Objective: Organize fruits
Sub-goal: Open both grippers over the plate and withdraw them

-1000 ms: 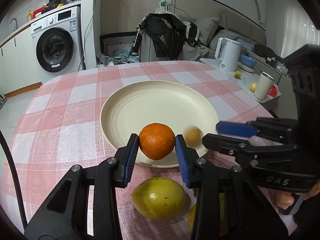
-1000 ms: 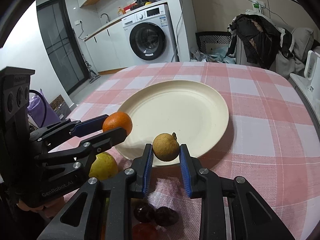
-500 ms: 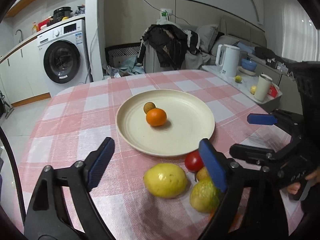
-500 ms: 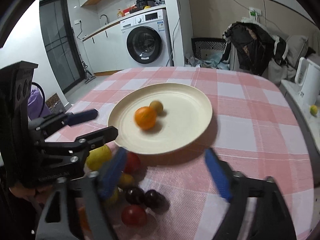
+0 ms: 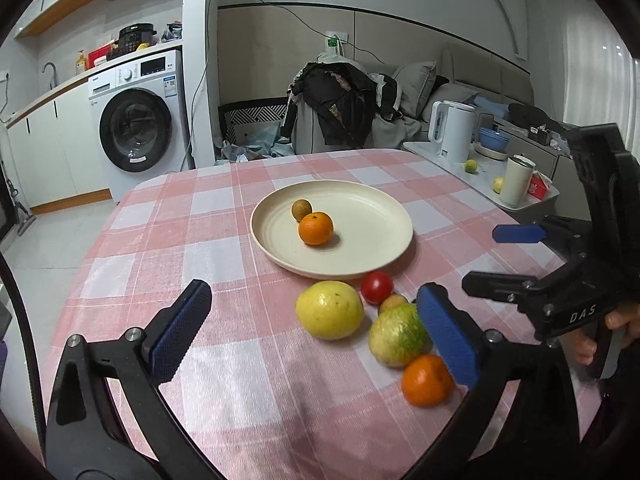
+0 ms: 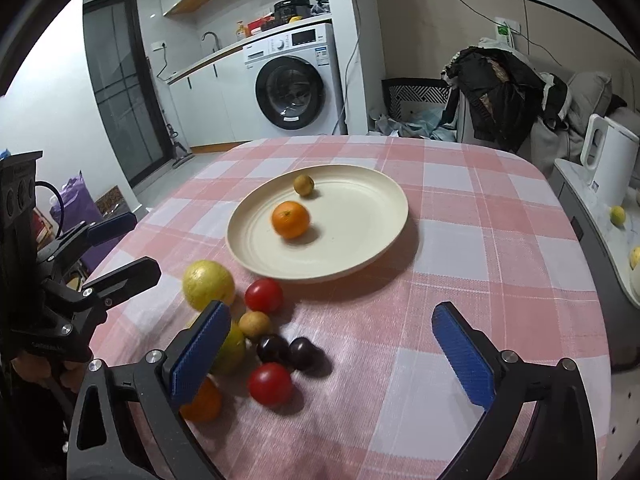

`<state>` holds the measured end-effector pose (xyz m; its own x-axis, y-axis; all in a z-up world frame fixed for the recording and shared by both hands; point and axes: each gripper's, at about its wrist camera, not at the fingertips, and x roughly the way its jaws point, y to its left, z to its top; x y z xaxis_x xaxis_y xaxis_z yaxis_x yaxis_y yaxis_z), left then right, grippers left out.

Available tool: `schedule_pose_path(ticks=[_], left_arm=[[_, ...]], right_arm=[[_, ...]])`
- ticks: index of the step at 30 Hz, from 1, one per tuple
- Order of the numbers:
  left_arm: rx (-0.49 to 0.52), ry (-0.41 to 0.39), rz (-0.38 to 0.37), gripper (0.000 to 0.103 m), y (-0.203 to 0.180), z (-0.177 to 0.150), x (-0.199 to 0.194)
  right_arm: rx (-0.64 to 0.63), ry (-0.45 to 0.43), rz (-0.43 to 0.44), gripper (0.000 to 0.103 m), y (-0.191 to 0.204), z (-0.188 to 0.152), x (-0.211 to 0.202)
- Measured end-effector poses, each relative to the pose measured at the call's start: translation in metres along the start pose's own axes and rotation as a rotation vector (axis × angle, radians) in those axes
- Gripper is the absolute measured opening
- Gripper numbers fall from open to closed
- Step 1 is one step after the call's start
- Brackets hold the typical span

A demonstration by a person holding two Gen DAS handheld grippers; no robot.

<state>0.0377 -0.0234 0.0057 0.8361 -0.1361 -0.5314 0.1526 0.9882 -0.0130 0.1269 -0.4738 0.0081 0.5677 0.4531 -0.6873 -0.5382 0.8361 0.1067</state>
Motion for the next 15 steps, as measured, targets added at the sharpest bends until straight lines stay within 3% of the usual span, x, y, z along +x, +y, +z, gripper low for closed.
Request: schedule_pose_path(ticks=[15], left_arm=[[-0.006,0.058,-0.036,0.102,-0.016,-0.017,-0.004]], right_arm=[[-0.086,0.066,-0.034,0.103,0.013,-0.026,-0.012]])
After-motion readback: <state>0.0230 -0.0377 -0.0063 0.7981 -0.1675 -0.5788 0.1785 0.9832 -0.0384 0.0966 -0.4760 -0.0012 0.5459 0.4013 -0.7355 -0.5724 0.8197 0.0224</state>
